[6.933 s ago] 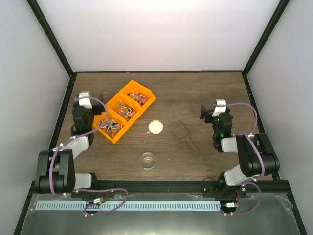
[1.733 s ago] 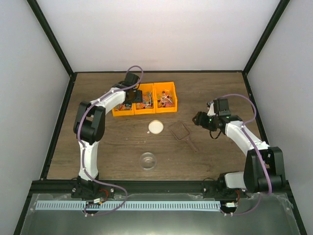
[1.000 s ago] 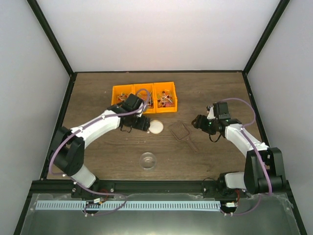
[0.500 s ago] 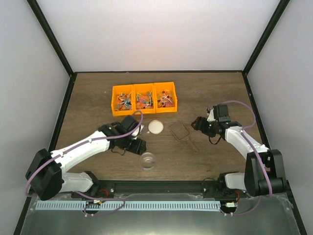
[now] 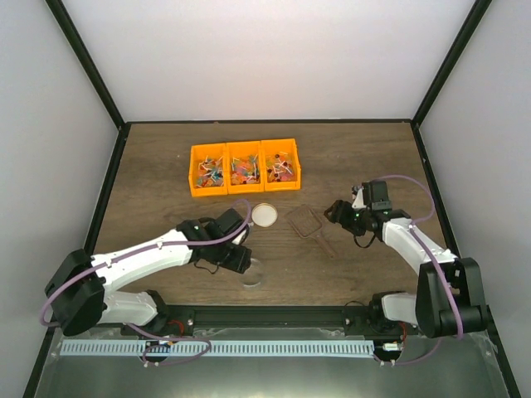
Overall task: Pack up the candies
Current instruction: Move the packing bottle to the center of the board, then pick up the spatula at the center of the board.
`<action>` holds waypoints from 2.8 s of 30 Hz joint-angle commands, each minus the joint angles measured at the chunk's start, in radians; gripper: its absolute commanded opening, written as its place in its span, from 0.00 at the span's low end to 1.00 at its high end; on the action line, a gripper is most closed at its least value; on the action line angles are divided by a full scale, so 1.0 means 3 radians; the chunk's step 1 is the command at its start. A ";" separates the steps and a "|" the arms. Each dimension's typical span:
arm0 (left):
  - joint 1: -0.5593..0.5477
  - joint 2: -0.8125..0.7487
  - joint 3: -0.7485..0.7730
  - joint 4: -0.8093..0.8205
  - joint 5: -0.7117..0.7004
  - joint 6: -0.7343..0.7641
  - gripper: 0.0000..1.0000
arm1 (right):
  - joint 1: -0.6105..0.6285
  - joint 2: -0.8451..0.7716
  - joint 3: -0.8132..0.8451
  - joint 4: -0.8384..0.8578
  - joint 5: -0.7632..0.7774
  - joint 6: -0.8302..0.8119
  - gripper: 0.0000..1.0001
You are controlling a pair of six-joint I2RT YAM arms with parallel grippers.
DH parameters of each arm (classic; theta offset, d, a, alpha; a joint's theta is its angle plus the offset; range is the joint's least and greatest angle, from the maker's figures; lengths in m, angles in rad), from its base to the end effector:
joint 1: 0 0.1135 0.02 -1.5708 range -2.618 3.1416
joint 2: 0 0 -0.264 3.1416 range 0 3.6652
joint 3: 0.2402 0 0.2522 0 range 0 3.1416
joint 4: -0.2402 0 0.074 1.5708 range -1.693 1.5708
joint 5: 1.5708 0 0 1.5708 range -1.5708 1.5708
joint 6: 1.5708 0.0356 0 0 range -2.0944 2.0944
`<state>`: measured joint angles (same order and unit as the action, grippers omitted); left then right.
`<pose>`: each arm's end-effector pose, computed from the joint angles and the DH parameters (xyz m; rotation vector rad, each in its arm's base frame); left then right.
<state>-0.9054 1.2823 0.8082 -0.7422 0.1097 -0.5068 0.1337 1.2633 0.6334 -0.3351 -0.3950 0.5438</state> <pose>0.1378 -0.1819 0.2056 0.6036 2.8440 -0.4594 0.2303 0.0448 0.1815 0.3698 2.5759 0.7599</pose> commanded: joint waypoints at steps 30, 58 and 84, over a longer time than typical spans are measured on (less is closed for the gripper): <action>-0.0016 0.0928 0.0412 -0.0229 -0.0817 -0.0187 0.12 | 0.0016 -0.0059 -0.0153 0.0187 -0.0114 -0.0023 0.73; 0.1259 0.1183 0.0768 0.0044 -0.0859 0.0491 0.32 | 0.0027 -0.0055 -0.0105 -0.0076 0.0090 -0.0283 0.77; 0.1259 0.0715 0.1082 -0.0062 -0.0703 0.0194 0.69 | 0.0922 0.0256 -0.0219 -0.0225 0.0431 -0.0266 0.53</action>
<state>-0.5297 1.4857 1.1362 -0.7635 -0.1093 -0.4416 0.3916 1.3331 0.5533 -0.3187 -0.3439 0.4610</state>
